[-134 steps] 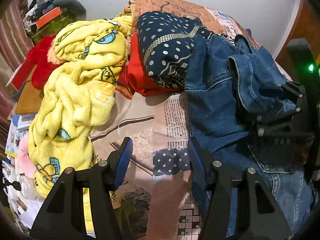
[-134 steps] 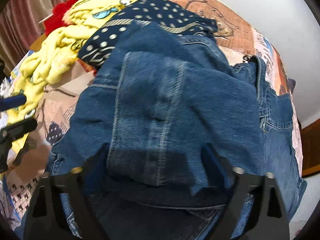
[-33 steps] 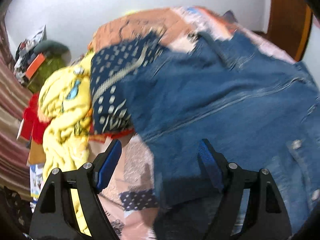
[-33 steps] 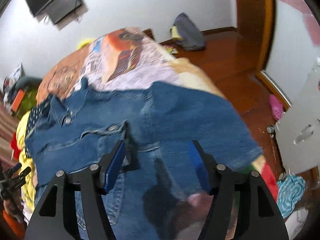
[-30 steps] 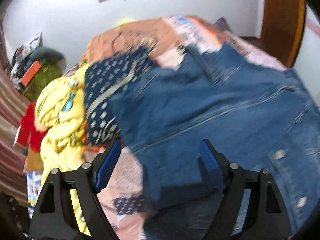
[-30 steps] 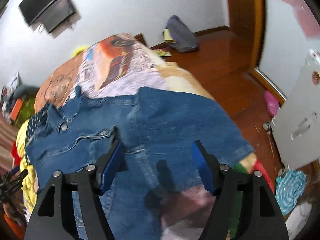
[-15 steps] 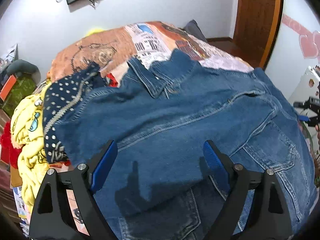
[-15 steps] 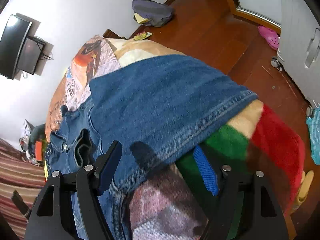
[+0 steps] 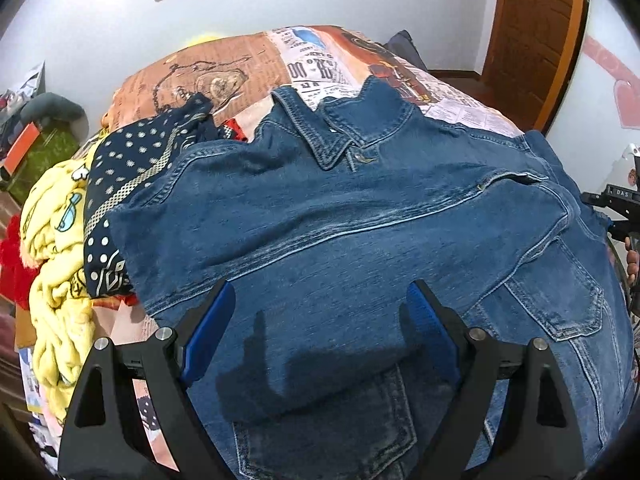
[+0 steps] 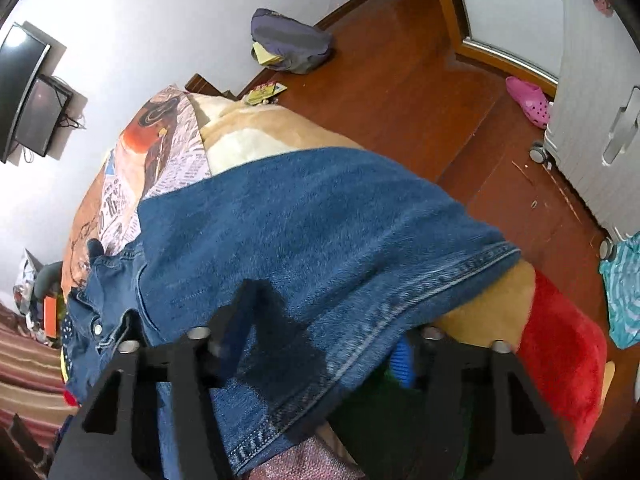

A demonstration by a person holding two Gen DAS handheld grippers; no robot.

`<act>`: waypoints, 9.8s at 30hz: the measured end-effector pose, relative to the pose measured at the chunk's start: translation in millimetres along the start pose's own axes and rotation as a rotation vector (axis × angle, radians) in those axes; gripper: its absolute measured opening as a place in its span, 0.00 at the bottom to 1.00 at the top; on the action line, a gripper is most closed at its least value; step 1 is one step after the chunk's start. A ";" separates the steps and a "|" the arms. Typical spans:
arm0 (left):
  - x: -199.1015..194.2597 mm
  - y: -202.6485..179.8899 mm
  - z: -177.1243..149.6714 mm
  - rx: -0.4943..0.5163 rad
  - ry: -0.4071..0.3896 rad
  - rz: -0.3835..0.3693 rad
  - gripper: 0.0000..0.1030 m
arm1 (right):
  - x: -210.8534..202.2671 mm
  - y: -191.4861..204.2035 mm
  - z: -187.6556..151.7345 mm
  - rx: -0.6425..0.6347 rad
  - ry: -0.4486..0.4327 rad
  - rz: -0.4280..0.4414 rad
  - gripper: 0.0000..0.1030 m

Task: Fold large clothes

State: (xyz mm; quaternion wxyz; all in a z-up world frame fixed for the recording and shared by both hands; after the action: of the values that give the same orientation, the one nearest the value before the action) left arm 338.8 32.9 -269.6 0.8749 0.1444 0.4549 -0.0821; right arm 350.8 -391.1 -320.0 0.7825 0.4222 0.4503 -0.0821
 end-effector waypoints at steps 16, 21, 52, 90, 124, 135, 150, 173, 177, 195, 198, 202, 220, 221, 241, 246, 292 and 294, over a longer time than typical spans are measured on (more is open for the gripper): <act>-6.7 11.9 -9.5 -0.021 -0.037 -0.020 0.85 | -62.9 85.5 0.3 -0.149 -0.139 0.082 0.09; -11.2 14.4 -13.2 -0.029 -0.050 -0.021 0.85 | -82.1 145.9 -29.3 -0.283 -0.135 0.187 0.08; -8.3 -12.5 -11.4 0.023 -0.018 -0.026 0.85 | -56.9 89.3 -79.1 -0.260 0.056 0.128 0.64; -36.9 3.2 3.0 -0.023 -0.085 -0.012 0.85 | -109.3 224.9 -16.7 -0.370 -0.184 0.331 0.06; -77.4 95.5 -74.9 -0.236 -0.080 0.063 0.85 | 40.8 278.7 -342.4 -0.906 0.592 0.180 0.24; -71.2 61.5 -32.3 -0.117 -0.086 0.052 0.85 | -22.3 280.2 -219.9 -0.797 0.332 0.250 0.54; 37.7 11.2 -1.1 0.005 0.133 0.010 0.84 | -26.3 173.9 -93.5 -0.693 0.076 0.008 0.56; -29.7 79.3 -46.3 -0.177 0.035 0.002 0.27 | 24.6 112.7 -96.7 -0.572 0.173 -0.043 0.64; -14.4 81.7 -94.6 -0.219 0.120 -0.013 0.49 | 24.6 110.4 -96.5 -0.564 0.175 -0.043 0.65; -38.2 145.6 -54.8 -0.228 0.020 0.063 0.70 | 5.8 131.6 -84.5 -0.593 0.134 -0.030 0.66; -32.4 161.8 -37.5 -0.205 -0.003 0.081 0.70 | 4.9 146.8 -73.7 -0.602 0.104 -0.019 0.66; -8.6 177.7 -23.3 -0.220 -0.003 0.032 0.69 | 17.3 162.0 -58.4 -0.621 0.091 -0.029 0.66; 63.4 176.5 -2.3 -0.181 0.017 0.007 0.12 | 94.5 178.0 -41.9 -0.629 0.144 -0.052 0.26; 60.9 174.5 -0.2 -0.173 0.015 0.026 0.11 | 94.1 178.5 -42.6 -0.640 0.137 -0.056 0.20; -48.6 202.9 106.7 -0.103 -0.216 0.277 0.10 | 9.0 310.8 -19.7 -0.762 -0.060 0.178 0.13; 10.3 242.4 100.0 -0.154 -0.091 0.298 0.10 | 64.1 316.7 -13.1 -0.753 -0.040 0.097 0.13; -79.6 162.0 -61.8 -0.235 -0.026 0.003 0.85 | -74.1 225.6 -104.2 -0.949 -0.137 0.034 0.91; -67.6 157.7 -85.0 -0.280 0.014 -0.046 0.85 | -66.6 206.5 -107.3 -0.931 -0.096 0.010 0.91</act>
State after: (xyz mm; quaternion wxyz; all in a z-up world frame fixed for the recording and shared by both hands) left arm 277.9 210.6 -232.4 0.8812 0.0110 0.4712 -0.0368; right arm 349.0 -198.9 -172.8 0.9090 0.0240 0.4006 0.1128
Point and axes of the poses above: each gripper's, at about its wrist camera, not at the fingertips, and x roughly the way its jaws point, y to its left, z to its top, the point moved 8 cm from there along x, roughly the way its jaws point, and after that the axes turned 13 degrees about x, right-handed, at the moved point
